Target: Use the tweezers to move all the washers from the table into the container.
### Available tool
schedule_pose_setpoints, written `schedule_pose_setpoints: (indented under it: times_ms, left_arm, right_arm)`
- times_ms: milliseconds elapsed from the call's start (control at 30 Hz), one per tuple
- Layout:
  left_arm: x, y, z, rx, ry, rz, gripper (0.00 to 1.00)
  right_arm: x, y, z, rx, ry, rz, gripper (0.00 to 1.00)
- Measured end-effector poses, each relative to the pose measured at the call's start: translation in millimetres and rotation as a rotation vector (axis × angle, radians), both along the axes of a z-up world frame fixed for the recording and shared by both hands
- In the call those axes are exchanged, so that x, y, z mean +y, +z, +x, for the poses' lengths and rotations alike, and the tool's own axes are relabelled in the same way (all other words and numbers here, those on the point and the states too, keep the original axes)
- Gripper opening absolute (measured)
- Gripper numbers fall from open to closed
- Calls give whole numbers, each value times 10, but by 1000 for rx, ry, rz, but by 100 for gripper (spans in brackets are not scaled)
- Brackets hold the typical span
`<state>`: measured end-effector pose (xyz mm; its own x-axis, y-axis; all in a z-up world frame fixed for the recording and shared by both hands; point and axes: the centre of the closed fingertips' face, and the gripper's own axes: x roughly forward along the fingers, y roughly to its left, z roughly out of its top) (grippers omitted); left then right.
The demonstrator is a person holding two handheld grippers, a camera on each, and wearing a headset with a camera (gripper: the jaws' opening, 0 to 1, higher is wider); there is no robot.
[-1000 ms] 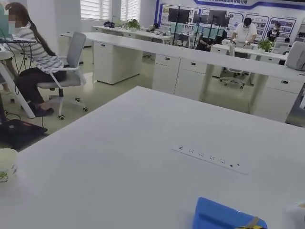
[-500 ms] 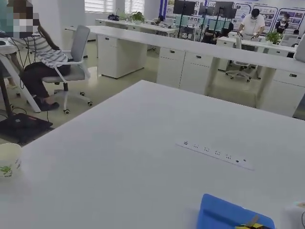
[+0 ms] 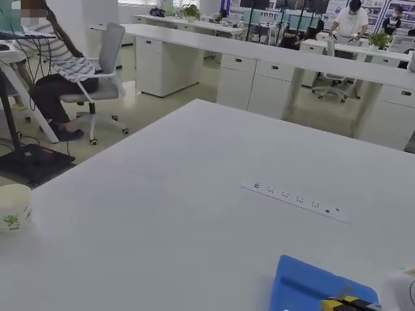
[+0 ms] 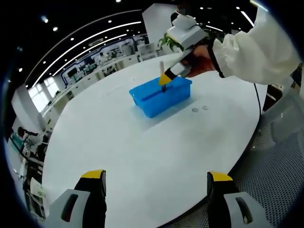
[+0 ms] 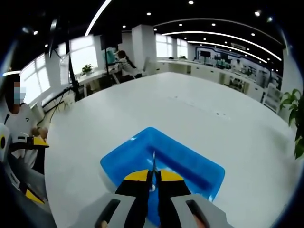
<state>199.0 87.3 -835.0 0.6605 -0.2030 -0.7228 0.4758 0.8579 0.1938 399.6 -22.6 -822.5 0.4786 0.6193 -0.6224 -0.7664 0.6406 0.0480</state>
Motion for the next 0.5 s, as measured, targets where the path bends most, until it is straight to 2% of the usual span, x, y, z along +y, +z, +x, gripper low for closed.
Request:
schedule_pose_setpoints:
  times_ms: [333,500]
  left_arm:
    - [6,-6,1,1,0,4,90]
    - [5,4,3,-3,0,3,90]
  right_arm:
    - [-19,-13,10,10,-5,5,2]
    - [-24,-1,4,35,-23,16,3]
